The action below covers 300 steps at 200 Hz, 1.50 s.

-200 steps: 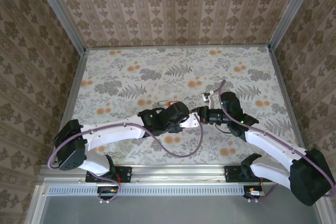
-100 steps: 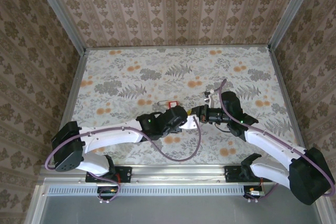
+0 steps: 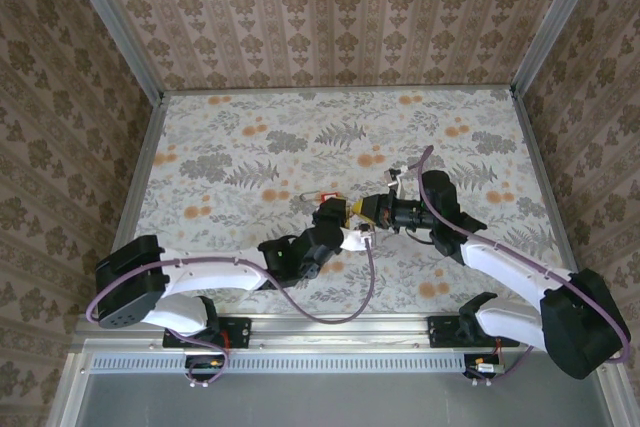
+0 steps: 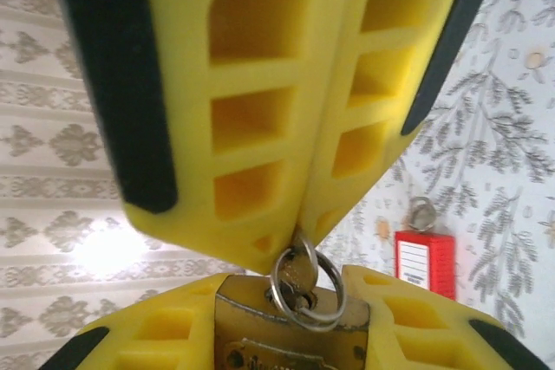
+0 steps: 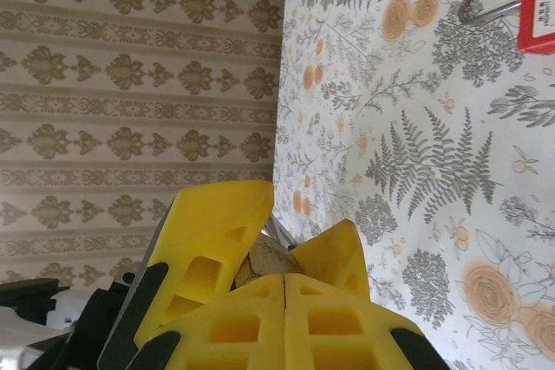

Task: Unlock with the key

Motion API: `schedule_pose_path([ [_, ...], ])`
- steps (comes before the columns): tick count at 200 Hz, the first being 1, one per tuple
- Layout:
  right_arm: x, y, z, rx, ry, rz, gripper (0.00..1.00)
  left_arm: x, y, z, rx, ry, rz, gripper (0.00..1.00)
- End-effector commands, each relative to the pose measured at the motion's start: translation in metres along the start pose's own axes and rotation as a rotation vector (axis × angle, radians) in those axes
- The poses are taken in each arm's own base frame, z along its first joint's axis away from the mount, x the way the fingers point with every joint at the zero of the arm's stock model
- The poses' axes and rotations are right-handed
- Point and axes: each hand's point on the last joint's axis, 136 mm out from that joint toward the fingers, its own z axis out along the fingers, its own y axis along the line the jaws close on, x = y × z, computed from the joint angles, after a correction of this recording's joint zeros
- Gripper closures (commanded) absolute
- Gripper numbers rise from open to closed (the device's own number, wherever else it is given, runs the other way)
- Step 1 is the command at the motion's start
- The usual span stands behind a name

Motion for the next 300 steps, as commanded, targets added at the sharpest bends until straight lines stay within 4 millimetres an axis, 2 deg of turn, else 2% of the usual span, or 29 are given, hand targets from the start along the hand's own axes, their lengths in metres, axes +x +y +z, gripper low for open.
schedule_pose_path([
  [1, 0.023, 0.030, 0.005, -0.110, 0.144, 0.017, 0.99, -0.049, 0.057, -0.015, -0.228, -0.182, -0.054, 0.88],
  [70, 0.017, 0.046, 0.008, -0.149, 0.170, 0.038, 1.00, -0.060, 0.063, -0.016, -0.398, -0.201, 0.094, 0.89],
  [94, 0.015, 0.048, 0.008, -0.166, 0.170, 0.049, 1.00, -0.063, 0.058, -0.016, -0.422, -0.210, 0.151, 0.89],
  [158, 0.011, 0.056, 0.008, -0.222, 0.174, 0.079, 1.00, -0.069, 0.040, -0.016, -0.403, -0.222, 0.219, 0.89],
  [205, 0.010, 0.060, 0.006, -0.239, 0.168, 0.098, 0.98, -0.069, 0.039, -0.015, -0.404, -0.212, 0.220, 0.90],
  [247, 0.005, 0.067, -0.002, -0.249, 0.147, 0.096, 0.89, -0.067, 0.032, -0.012, -0.393, -0.189, 0.237, 0.92],
  [265, 0.003, 0.067, -0.005, -0.239, 0.137, 0.088, 0.79, -0.065, 0.033, -0.012, -0.394, -0.175, 0.230, 0.93],
  [280, 0.003, 0.066, -0.009, -0.214, 0.128, 0.064, 0.77, -0.063, 0.032, -0.011, -0.392, -0.163, 0.227, 0.93],
  [300, 0.000, 0.067, -0.016, -0.193, 0.103, 0.038, 0.70, -0.060, 0.030, -0.009, -0.387, -0.145, 0.224, 0.93],
])
